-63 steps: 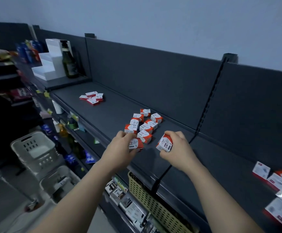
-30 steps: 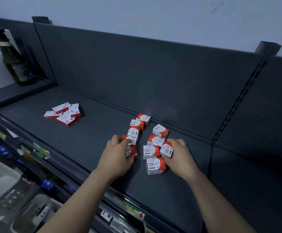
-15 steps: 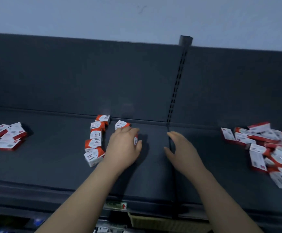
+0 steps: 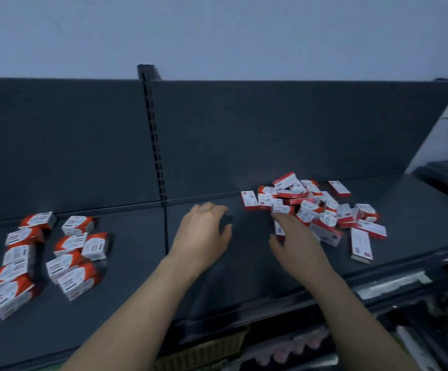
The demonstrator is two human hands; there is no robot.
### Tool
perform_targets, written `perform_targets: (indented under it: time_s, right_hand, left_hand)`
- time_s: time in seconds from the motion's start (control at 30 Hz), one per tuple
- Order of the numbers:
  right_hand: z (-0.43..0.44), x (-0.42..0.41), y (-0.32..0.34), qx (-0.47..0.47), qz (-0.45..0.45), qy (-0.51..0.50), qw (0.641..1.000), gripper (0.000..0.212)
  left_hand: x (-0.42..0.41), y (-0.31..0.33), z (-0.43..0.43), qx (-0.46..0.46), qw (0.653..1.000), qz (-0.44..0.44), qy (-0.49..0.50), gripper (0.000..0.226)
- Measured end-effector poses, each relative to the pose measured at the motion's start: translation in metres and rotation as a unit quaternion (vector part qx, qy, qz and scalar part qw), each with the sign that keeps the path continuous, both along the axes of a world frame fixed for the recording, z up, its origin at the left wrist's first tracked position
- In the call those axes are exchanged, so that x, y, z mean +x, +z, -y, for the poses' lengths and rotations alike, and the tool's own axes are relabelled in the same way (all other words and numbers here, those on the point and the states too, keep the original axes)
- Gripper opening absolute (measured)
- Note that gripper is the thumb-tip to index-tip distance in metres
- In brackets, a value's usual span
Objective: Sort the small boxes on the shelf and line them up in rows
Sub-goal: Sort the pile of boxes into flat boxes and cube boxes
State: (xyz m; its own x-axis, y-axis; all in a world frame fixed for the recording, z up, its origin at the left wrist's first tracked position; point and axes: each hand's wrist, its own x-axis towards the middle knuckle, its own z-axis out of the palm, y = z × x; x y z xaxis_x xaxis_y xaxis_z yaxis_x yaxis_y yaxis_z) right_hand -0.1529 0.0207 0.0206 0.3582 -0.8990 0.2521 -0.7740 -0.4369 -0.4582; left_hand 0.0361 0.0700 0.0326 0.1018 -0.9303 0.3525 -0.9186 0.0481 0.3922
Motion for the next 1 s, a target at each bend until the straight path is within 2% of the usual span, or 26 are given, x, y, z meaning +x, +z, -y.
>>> perform_targets:
  time_s: [0.1, 0.23, 0.47, 0.77, 1.0]
  right_hand:
    - [0.015, -0.046, 0.006, -0.001, 0.000, -0.015, 1.000, 0.031]
    - [0.040, -0.108, 0.007, 0.000, -0.019, -0.045, 0.999, 0.035]
    - [0.077, -0.194, 0.002, 0.019, -0.024, -0.090, 0.996, 0.035]
    - [0.124, -0.238, -0.002, 0.053, -0.012, -0.116, 0.992, 0.036]
    - [0.167, -0.240, -0.003, 0.103, -0.021, -0.118, 0.987, 0.046]
  left_hand:
    - [-0.046, 0.003, 0.025, 0.012, 1.000, -0.018, -0.013, 0.033]
    - [-0.107, 0.005, 0.059, 0.028, 0.999, -0.027, -0.031, 0.029]
    - [-0.186, 0.002, 0.109, 0.050, 0.996, -0.039, -0.069, 0.042]
    - [-0.219, -0.001, 0.176, 0.118, 0.988, 0.007, -0.101, 0.045]
    - [-0.216, -0.009, 0.225, 0.197, 0.969, 0.058, -0.137, 0.059]
